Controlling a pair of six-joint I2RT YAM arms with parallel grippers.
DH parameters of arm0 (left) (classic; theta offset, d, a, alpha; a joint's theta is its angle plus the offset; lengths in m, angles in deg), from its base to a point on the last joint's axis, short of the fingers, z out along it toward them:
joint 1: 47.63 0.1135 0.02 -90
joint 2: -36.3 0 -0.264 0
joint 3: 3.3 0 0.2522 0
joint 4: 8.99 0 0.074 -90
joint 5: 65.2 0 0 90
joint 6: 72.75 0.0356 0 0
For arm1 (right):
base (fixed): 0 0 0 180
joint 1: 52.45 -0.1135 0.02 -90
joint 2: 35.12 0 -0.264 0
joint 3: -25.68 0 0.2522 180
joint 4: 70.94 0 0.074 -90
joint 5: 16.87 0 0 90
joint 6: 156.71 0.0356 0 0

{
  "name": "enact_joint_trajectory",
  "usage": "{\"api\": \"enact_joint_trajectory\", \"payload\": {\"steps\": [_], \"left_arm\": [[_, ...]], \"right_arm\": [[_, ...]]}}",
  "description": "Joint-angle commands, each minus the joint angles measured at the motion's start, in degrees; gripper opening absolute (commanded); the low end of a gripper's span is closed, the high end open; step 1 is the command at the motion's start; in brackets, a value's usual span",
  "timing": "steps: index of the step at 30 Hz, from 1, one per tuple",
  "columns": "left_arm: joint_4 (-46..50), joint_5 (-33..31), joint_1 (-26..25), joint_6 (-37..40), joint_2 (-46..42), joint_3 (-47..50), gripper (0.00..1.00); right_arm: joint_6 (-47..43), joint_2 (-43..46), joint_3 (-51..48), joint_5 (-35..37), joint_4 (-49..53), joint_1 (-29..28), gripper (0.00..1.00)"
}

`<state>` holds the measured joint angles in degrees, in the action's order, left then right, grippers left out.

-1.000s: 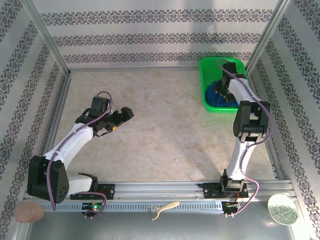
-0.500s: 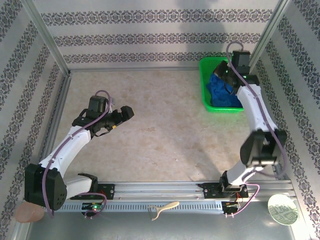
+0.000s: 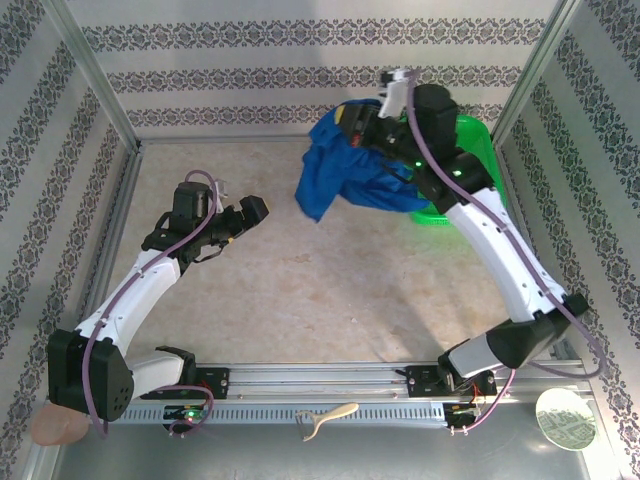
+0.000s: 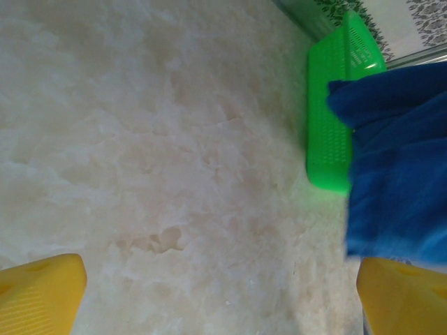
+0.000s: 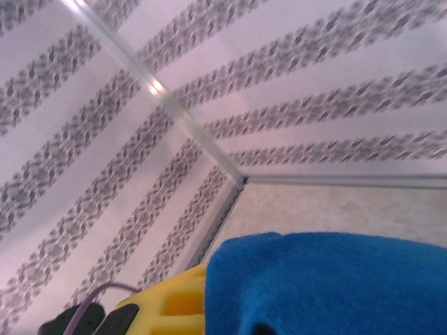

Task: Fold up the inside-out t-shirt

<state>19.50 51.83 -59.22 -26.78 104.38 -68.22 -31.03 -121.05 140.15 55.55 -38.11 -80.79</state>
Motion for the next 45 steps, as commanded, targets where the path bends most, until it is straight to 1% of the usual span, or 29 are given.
{"api": "enact_joint_trajectory", "payload": {"steps": [1, 5, 9, 13, 20, 24, 28, 31, 33, 35, 36, 38, 39, 40, 42, 43, 45], "left_arm": [[-3.43, 0.83, -0.62, -1.61, -0.55, -0.41, 0.99], [-4.62, 0.84, -0.64, -1.41, -0.04, 1.56, 0.99], [-7.67, 2.0, -0.79, -2.18, 0.95, 4.46, 0.99], [-10.21, 3.9, -1.3, -2.78, 3.27, 6.39, 0.99], [-13.56, 2.18, -5.01, 0.44, 9.67, 6.86, 0.99], [-12.24, -1.56, -6.94, 4.42, 14.72, 5.02, 0.95], [-12.36, -8.39, -7.74, 7.48, 19.82, 1.8, 0.95], [-13.12, -11.01, -7.83, 8.92, 25.23, -2.48, 0.94], [-13.49, -10.98, -7.88, 9.92, 29.48, -6.07, 0.86], [-13.51, -9.2, -7.92, 10.68, 33.97, -10.2, 0.73], [-13.23, -7.7, -7.89, 10.88, 36.07, -12.39, 0.59], [-12.62, -4.89, -7.94, 10.98, 40.05, -16.26, 0.18], [-11.89, -3.63, -7.89, 10.7, 41.42, -17.9, 0.0], [-10.85, -2.56, -7.93, 10.54, 41.96, -19.39, 0.0], [-9.66, -0.69, -7.92, 10.75, 40.33, -20.24, 0.0], [-9.26, -0.42, -7.84, 10.69, 38.22, -19.7, 0.0], [-7.41, -0.31, -7.75, 10.68, 32.99, -18.21, 0.0]], "right_arm": [[-0.73, -3.25, 0.04, -1.8, -3.68, -1.58, 0.0], [0.89, -5.95, -7.82, -4.39, -10.36, -1.89, 0.0], [0.81, -8.69, -12.62, -7.67, -13.13, -1.9, 0.0], [1.73, -8.83, -17.0, -7.99, -15.32, -1.98, 0.0], [1.93, -7.33, -22.15, -6.15, -16.34, -1.98, 0.0], [2.2, -6.55, -24.0, -4.6, -16.7, -1.81, 0.0], [2.97, -6.27, -24.92, -3.55, -17.26, -1.37, 0.0], [3.77, -6.19, -25.29, -2.82, -17.9, -0.93, 0.0], [4.11, -6.29, -25.3, -2.37, -17.92, -0.59, 0.0], [4.63, -6.35, -25.33, -1.96, -18.06, -0.15, 0.0], [5.03, -6.43, -25.3, -1.77, -18.13, 0.19, 0.0], [5.49, -6.65, -25.21, -1.03, -18.19, 0.98, 0.0], [5.87, -7.02, -25.05, -0.82, -18.12, 1.68, 0.09], [6.33, -7.63, -24.87, -1.23, -18.1, 2.68, 0.21], [6.55, -8.31, -24.8, -0.83, -16.74, 4.78, 0.5], [6.27, -8.12, -25.28, 0.06, -16.0, 5.82, 0.59], [5.5, -6.6, -27.63, 1.65, -15.13, 7.8, 0.66]]}}
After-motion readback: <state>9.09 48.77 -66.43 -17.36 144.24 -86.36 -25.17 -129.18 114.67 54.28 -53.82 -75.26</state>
